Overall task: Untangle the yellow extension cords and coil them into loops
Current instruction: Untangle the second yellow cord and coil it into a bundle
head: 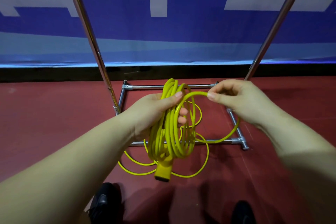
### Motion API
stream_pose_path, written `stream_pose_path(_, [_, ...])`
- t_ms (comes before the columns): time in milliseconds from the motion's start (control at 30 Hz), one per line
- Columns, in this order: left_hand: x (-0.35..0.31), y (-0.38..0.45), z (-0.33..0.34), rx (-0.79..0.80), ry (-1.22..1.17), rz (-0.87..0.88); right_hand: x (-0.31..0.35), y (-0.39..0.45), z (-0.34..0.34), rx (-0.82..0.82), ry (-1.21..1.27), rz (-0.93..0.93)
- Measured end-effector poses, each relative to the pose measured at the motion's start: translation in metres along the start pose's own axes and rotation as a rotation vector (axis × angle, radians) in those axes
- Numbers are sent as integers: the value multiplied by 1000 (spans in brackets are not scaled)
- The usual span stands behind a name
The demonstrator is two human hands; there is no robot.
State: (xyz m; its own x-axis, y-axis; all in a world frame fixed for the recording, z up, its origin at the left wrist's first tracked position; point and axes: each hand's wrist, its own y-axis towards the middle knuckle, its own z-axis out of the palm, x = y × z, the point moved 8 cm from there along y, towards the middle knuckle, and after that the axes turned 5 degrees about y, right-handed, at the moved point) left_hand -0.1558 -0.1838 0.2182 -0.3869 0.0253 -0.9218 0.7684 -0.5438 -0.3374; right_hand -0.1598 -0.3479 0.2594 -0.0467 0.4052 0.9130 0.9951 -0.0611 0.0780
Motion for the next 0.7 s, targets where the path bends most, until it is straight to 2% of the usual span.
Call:
stream_pose_path(67, [2,0,-1,0,57,7,3,-1,9,29,-52,-26])
stream_pose_path(233, [4,0,3,22,133,-2,5,-2,10,-51,-151,-90])
stream_pose_path(367, [5,2,4,21,137,-32,-10,-2,11,-57,-240,-22])
stream_pose_path(433, [2,2,3,1,132,-29,-22,-3,18,34,-372,77])
stream_pose_path(533, [-2,5,-9,-109,87,-6,-53,-11,29,264,-413,282])
stream_pose_path(700, [-4,10,-33,-196,-176,-2,-82,-29,43,467,-444,389])
